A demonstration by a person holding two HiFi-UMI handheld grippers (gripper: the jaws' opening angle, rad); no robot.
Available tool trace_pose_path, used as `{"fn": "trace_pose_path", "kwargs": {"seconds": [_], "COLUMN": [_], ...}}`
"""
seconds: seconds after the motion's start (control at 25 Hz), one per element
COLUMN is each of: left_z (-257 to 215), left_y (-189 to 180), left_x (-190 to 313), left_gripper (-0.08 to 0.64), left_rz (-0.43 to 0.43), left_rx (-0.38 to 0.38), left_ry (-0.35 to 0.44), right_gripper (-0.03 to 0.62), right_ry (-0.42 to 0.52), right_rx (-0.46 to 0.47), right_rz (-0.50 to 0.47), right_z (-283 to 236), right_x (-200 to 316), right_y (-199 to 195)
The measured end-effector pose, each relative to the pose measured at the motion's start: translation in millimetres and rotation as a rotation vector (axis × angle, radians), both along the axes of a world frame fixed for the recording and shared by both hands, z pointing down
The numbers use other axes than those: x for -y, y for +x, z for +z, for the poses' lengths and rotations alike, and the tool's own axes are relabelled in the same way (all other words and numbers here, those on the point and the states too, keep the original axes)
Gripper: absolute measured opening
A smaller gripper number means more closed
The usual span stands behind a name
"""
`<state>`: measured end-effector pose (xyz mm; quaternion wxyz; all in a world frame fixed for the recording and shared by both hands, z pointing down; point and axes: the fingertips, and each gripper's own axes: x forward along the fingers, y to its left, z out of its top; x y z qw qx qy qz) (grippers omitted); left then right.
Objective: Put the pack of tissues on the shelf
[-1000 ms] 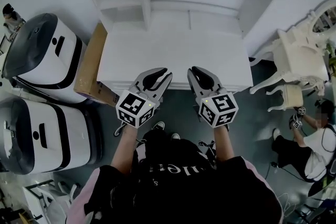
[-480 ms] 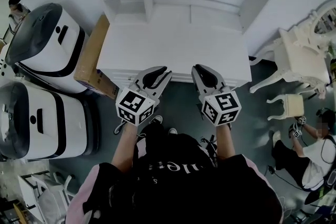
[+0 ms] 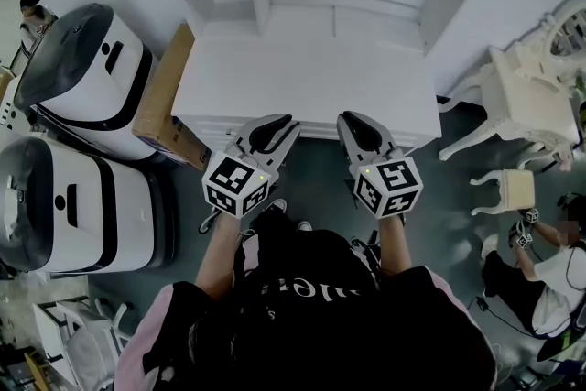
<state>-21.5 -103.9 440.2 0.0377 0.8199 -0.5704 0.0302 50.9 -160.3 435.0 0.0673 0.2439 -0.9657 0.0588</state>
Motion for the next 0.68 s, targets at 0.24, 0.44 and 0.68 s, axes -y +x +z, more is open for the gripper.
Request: {"fn": "trace_pose_path", "kwargs": {"seconds": [0.24, 0.44, 0.68], "left_z": [0.5, 3.1, 1.3], "left_y": [3.9, 4.4, 9.8], "left_x": [-4.6, -7.3, -7.1], "left_gripper": [0.082, 0.082, 0.081], "left_rz": [0.003, -0.003, -0.007], "left_rx": [0.006, 0.012, 0.012], "left_ry": [-0.003, -0.003, 0.011], "right_gripper": [0.064, 0.064, 0.064], "right_ry": [0.003, 0.003, 0.006], "right_rx": [0.007, 0.005, 0.007], "right_rz": [0.001, -0.005, -0.011], "right_z": [-1.5, 0.6, 1.9], "right_x": [-2.7, -4.9, -7.2], "right_y": [3.7, 4.7, 10.2]}}
